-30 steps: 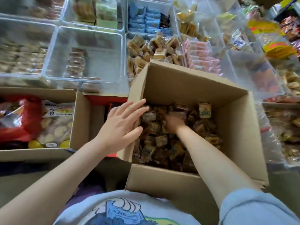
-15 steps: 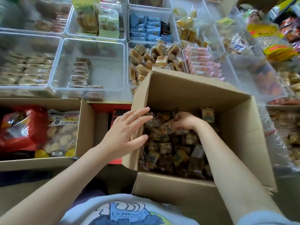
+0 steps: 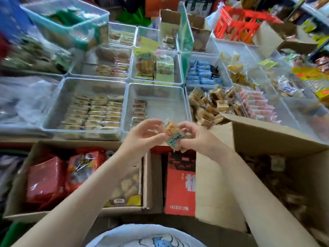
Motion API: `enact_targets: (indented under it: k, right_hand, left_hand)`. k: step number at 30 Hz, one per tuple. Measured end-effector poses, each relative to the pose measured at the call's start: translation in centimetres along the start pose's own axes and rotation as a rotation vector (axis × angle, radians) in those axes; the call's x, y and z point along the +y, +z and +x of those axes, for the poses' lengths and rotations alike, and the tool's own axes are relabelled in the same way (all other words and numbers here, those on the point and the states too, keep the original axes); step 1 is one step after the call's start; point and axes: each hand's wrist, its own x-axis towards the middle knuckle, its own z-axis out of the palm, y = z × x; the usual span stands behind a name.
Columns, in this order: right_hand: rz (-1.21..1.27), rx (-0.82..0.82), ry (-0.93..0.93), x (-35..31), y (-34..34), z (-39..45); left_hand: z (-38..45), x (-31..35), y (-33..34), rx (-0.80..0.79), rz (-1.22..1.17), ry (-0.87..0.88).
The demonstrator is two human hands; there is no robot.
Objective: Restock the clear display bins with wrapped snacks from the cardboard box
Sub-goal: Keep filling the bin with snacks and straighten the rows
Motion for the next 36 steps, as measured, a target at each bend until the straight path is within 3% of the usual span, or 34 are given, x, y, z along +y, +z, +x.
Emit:
enact_targets:
  k: [3, 7, 14, 19, 24, 28, 36]
  right_hand:
    - [-0.246, 0.014, -0.062, -1.6, 5.6, 5.7]
    - [-0.378, 0.003, -0.147, -2.8, 12.2, 13.2]
    - [-0.747, 0.073, -0.213, -5.0, 18.1, 23.4]
    - [-1.006, 0.004, -0.099, -3.5, 20.3, 28.3]
    - [-1.053, -0.167, -0.001, -2.3, 21.6, 29.9]
    - [-1.152, -0.193, 0.042, -2.2, 21.3, 30.6]
    - [-1.275, -0.182, -0.117, -2.7, 20.2, 28.5]
  left_hand:
    - [0.6, -1.8, -8.1, 0.036, 0.180, -0.007]
    - [1.8, -4.9, -16.5, 0.134, 0.235, -0.035]
    - [6.7, -10.0, -24.3, 0.228, 0.314, -0.140]
    - [10.6, -12.6, -26.0, 0.098, 0.476, -0.301]
    - [11.9, -13.5, -26.2, -0.057, 0.534, -0.454]
    - [12.1, -13.1, -25.7, -0.112, 0.552, -0.475]
    - [11.0, -12.1, -23.9, -0.242, 0.798, -0.397]
